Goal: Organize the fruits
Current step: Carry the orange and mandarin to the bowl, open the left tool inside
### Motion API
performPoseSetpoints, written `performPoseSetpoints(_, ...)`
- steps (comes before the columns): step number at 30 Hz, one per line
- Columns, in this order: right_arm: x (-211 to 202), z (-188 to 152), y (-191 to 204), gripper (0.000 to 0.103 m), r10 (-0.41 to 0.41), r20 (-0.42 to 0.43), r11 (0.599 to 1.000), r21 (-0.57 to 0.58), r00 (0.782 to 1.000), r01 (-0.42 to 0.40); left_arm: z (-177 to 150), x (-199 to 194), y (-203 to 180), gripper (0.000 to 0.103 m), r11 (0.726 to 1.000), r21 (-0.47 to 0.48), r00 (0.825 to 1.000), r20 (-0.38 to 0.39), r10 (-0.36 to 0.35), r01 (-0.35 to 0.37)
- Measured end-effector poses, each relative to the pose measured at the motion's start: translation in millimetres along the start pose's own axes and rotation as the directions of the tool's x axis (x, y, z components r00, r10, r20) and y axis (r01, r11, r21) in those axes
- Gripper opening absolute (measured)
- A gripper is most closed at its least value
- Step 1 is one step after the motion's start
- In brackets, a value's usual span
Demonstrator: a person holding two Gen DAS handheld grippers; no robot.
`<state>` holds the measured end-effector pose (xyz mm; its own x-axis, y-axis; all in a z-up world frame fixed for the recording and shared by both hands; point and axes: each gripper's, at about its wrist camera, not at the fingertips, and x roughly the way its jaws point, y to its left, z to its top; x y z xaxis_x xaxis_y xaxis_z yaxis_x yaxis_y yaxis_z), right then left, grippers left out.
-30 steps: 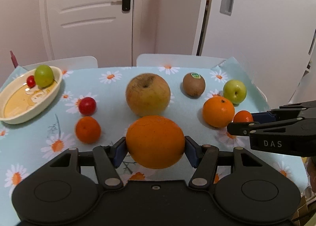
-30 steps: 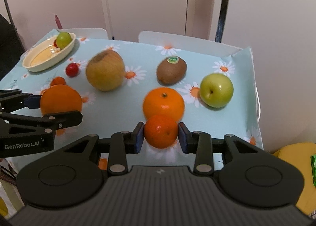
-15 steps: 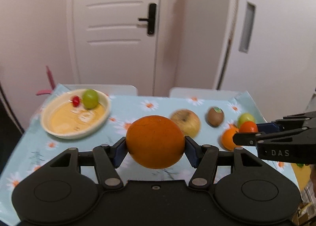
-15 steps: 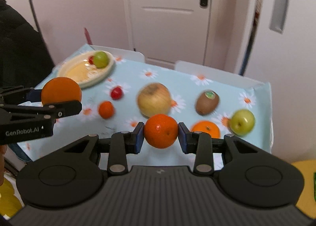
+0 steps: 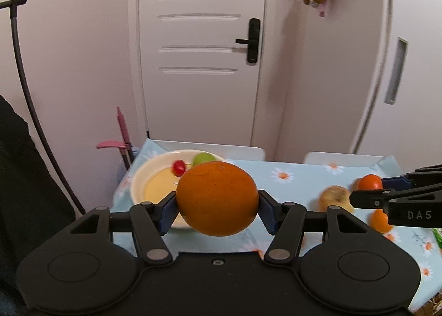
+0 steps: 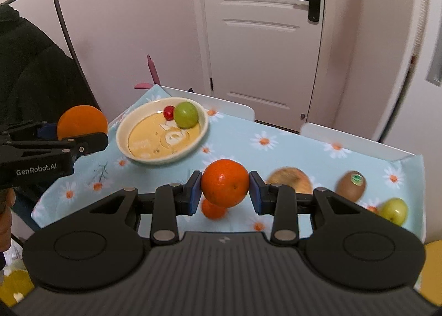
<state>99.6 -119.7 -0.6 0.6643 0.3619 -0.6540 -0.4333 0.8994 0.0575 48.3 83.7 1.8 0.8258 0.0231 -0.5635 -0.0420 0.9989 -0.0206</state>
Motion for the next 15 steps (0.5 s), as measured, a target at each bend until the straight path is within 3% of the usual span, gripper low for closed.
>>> performPoseSetpoints(15,115.6,56.4,62.9,0.051,-0.041,-0.043,0.998,0.045,0.998,0.043,25.6,105.7,86.4,0.065,0.994,0.094,0.997,-0.068,-0.04,0.046)
